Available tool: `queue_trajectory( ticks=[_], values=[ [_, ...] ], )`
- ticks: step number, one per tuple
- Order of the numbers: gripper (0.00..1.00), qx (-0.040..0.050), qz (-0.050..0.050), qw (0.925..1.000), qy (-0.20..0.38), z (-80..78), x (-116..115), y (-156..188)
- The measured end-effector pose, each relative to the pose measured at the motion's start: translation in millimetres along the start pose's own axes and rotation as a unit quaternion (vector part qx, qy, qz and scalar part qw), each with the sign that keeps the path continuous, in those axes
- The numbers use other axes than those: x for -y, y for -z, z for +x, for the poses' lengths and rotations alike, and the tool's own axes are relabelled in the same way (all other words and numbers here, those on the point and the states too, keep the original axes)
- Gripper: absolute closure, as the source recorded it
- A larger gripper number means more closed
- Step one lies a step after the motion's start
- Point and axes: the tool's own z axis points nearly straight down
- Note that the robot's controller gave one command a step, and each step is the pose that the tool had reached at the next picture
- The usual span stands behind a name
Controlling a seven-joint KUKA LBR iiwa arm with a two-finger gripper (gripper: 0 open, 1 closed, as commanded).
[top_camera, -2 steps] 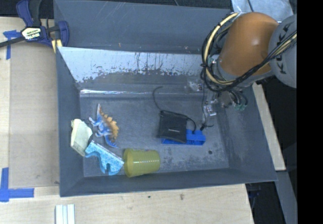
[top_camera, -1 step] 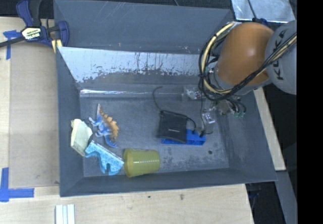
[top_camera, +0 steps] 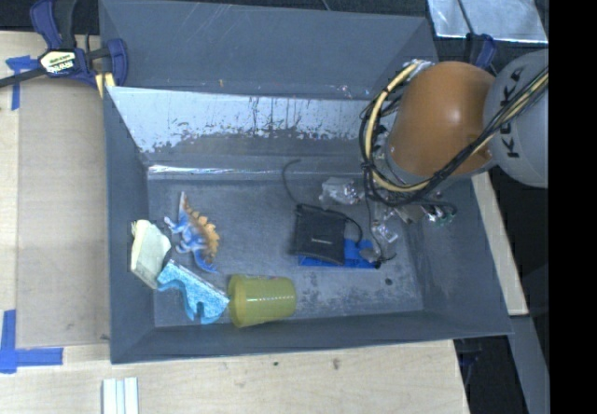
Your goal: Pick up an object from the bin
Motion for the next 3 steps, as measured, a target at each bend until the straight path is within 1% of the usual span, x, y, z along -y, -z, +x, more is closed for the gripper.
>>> queue_trajectory(
  ticks=[1, 2, 3],
  values=[
    [0.0, 0.0003, 0.001, 0.9982, -0.06, -1.3, -4.7, -20.8],
    [0.0, 0.0006, 0.001, 0.985, -0.172, 5.2, -11.4, -28.0],
    [1.0, 0.0025, 0.003, 0.9925, -0.122, -17.3, -20.8, -42.8]
  ],
)
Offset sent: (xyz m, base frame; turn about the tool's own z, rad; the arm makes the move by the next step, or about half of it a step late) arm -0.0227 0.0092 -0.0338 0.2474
